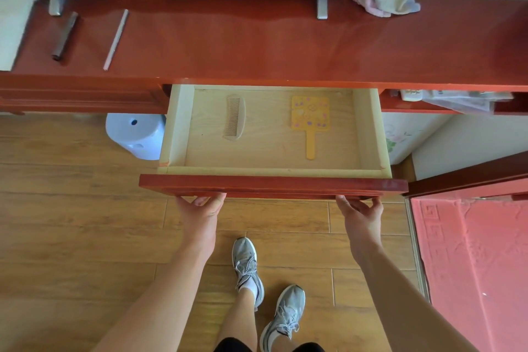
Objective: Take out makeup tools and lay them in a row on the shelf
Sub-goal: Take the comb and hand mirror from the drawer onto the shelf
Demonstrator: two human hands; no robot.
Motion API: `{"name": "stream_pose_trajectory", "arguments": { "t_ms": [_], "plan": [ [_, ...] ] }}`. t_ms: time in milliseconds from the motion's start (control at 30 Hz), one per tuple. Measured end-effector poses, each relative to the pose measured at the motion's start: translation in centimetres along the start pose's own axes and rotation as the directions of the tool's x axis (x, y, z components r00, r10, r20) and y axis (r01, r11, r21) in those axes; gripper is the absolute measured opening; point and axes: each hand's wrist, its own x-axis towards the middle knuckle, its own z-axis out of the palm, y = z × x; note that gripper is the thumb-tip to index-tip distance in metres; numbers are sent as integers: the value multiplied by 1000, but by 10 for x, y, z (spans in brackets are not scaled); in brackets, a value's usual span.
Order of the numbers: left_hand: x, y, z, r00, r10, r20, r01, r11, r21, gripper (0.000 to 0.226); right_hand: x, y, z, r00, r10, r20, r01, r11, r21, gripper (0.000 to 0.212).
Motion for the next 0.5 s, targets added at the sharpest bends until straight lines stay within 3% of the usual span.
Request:
{"name": "stream_pose_trajectory", "arguments": {
  "t_ms": [267,500],
  "plan": [
    [-12,18,0,988,-53,-143,79,980,184,119,-11,-6,-6,999,50,-18,-52,988,-144,97],
    [-68,75,5,950,164,-266,-27,892,451,87,-52,-38,-24,998,-66,-6,58,917,-395,88]
  ]
}}
